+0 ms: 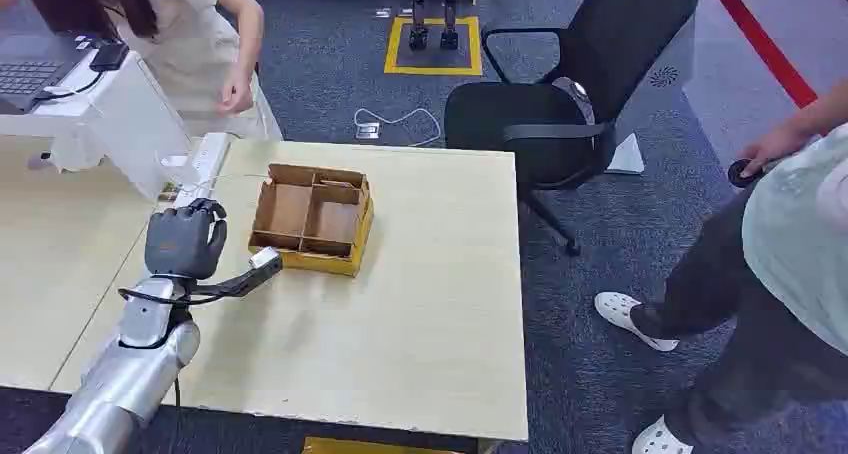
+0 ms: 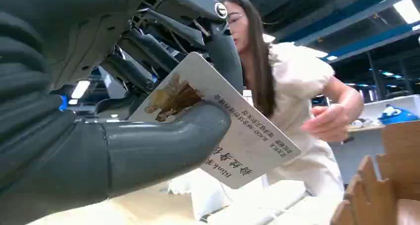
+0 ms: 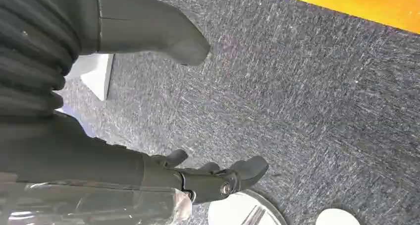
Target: Pass the card to the sensor for recognition and then transmit it.
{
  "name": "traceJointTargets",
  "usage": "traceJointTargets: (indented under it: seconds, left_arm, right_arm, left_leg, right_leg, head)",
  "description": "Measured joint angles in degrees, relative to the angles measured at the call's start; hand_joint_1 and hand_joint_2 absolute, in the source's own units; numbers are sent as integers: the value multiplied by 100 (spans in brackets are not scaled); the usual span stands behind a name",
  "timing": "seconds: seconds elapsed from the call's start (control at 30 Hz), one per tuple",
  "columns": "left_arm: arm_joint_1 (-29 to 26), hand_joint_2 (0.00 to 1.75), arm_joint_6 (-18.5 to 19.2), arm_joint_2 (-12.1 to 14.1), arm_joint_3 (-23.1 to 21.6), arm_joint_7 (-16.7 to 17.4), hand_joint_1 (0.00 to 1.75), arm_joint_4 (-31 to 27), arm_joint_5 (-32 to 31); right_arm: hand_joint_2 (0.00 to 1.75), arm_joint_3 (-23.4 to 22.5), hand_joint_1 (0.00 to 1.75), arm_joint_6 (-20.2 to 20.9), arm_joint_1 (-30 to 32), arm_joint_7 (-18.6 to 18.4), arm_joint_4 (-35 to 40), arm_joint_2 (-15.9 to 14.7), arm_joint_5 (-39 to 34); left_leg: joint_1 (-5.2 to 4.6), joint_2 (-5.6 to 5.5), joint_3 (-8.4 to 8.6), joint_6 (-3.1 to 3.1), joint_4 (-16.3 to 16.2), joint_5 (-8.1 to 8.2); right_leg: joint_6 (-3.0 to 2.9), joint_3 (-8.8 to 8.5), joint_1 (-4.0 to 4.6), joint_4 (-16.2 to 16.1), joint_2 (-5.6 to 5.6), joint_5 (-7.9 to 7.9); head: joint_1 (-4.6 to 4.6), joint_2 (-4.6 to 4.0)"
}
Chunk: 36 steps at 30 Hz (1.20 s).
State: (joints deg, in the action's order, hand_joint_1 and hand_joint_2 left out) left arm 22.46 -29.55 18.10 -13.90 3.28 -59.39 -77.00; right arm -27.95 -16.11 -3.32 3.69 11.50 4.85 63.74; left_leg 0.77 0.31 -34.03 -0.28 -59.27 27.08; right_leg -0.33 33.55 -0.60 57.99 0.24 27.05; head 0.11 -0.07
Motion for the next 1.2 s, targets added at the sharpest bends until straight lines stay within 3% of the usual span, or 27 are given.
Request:
traceJointTargets:
  seconds: [0.17,0.43,0.6,1.2]
  left_arm:
    - [0,175,-216,120,2,116,175,114,-170]
    - [-7,175,-258,203,2,159,175,249,-227]
    - [-7,175,-662,304,77,516,175,481,-901]
    - [-212,175,-732,651,651,1036,175,1742,-1285]
  right_arm:
    - [175,0,0,0,2,0,0,0,46]
    - [175,0,0,0,0,0,0,0,59]
    - [175,0,0,0,0,-11,0,0,109]
    - [175,-42,0,-22,5,-9,0,2,122]
  left_leg:
    - [0,0,1,0,0,0]
    - [0,-1,0,0,1,0]
    - [1,0,0,0,1,0]
    - [2,0,-1,0,3,0]
  right_leg:
    - [0,1,0,0,1,0]
    - [0,0,0,0,-1,0]
    - [-1,-1,0,1,1,1]
    - [-2,1,2,2,0,2]
  head:
    - [0,0]
    - [0,0]
    - [-2,2]
    - [-2,0]
